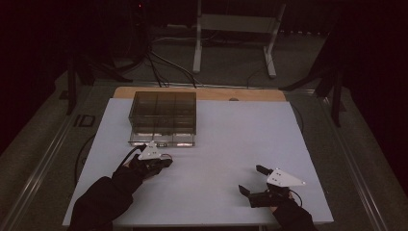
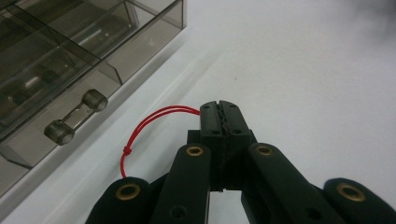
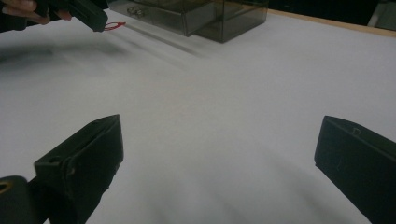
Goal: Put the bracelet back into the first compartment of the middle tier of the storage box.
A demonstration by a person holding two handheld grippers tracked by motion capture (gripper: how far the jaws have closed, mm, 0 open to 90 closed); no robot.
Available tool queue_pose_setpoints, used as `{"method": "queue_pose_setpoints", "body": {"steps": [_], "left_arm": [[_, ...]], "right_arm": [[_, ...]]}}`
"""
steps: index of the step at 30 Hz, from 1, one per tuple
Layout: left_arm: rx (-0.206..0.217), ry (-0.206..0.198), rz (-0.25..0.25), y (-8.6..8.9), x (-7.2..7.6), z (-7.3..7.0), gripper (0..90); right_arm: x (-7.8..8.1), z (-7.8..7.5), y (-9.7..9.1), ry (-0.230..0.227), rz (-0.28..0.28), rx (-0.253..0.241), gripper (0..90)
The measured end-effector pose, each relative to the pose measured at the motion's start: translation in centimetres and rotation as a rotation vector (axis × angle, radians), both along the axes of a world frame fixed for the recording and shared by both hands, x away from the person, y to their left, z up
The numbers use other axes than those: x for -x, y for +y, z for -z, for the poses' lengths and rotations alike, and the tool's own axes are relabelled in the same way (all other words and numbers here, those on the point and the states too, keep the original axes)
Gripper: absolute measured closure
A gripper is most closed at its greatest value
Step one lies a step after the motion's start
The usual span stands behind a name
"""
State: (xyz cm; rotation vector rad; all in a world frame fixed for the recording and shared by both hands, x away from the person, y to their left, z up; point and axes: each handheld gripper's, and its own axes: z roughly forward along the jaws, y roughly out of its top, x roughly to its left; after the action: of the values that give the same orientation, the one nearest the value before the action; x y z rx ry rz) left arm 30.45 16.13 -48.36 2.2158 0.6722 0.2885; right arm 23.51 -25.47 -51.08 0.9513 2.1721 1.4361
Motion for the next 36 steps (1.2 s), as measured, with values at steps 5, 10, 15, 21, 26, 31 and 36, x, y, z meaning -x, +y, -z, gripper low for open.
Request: {"method": "queue_pose_setpoints", "body": {"steps": [5,10,15,21,26,31,36], "left_arm": [[0.0,-0.005,0.001,0.2,0.2,-0.3,90.0],[0.007,-0.002,0.002,0.4,0.2,-0.4,90.0],[0.015,-0.006,-0.002,0.6,0.2,-0.8,90.0],[0.016,-0.012,0.005,0.9,0.3,-1.4,90.0],[0.034,-0.02,0.002,1.1,0.3,-2.0,90.0],[0.036,-0.029,0.01,1.2,0.3,-2.6,90.0],[0.045,-0.034,0.007,1.5,0.1,-3.3,90.0]], "right_arm": [[0.0,0.0,0.0,0.003,0.001,0.0,1.3],[0.0,0.0,0.0,0.002,0.0,0.002,1.3],[0.0,0.1,0.0,0.001,0.0,0.003,1.3],[0.0,0.0,0.0,-0.001,-0.002,0.003,1.2],[0.0,0.0,0.0,0.0,-0.002,0.004,1.3],[0.1,0.0,0.1,-0.002,-0.003,0.004,1.3],[0.1,0.0,0.1,-0.003,-0.003,0.002,1.2]]}}
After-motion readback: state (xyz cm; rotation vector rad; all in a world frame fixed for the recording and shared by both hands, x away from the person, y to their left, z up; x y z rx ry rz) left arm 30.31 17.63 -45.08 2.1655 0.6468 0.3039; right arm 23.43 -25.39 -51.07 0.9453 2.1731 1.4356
